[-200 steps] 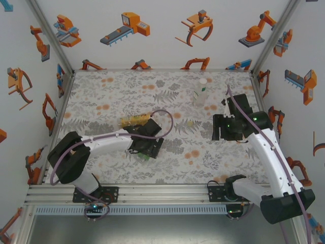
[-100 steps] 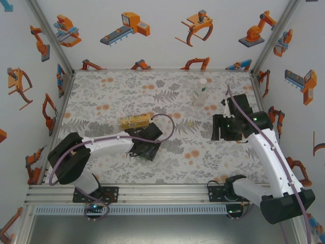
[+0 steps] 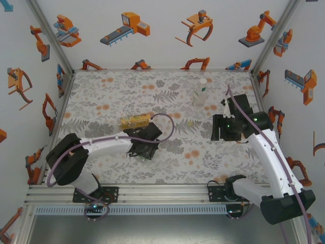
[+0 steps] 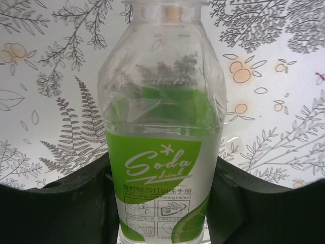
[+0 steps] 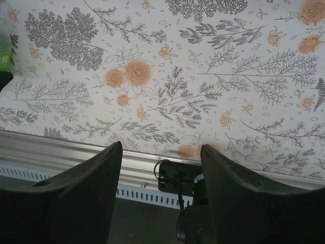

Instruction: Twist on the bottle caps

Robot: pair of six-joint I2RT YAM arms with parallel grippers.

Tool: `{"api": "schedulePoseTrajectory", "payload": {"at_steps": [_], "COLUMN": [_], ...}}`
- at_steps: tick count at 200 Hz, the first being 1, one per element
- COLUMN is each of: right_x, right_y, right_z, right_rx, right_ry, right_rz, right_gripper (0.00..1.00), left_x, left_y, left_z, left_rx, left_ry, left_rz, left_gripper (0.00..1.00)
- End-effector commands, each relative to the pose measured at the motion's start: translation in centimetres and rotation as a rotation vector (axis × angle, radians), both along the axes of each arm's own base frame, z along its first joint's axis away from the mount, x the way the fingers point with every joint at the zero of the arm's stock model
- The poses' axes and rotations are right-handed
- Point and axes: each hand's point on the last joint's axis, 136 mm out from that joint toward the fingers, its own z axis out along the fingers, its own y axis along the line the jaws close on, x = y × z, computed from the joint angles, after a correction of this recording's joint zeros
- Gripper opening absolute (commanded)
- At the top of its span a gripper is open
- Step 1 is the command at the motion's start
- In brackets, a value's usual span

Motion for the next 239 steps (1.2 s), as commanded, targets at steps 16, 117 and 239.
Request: {"api": "schedulePoseTrajectory", "payload": {"at_steps": [16, 117, 239], "right_x": [0.4, 3.2, 10.1], "right_y": [0.7, 4.2, 9.1], "right_z": [-0.1, -1.1, -5.1], "right_rx": [0.043, 0.058, 0.014], "right_ry": [0.021, 0.032, 0.034], "right_rz": [-0.023, -0.023, -0.026], "right_gripper": [0.57, 0.56, 0.56], "left_x": [0.1, -4.3, -7.2], "left_y": [-0.7, -0.9, 6.6], "left_z": [4.7, 16.0, 23.4], "left_rx": [-0.133, -0.543, -0.822], "left_ry": [-0.104, -0.372, -0.693], "left_rz": [-0.067, -0.389, -0.285], "left_gripper": [0.39, 0.23, 0.0]}}
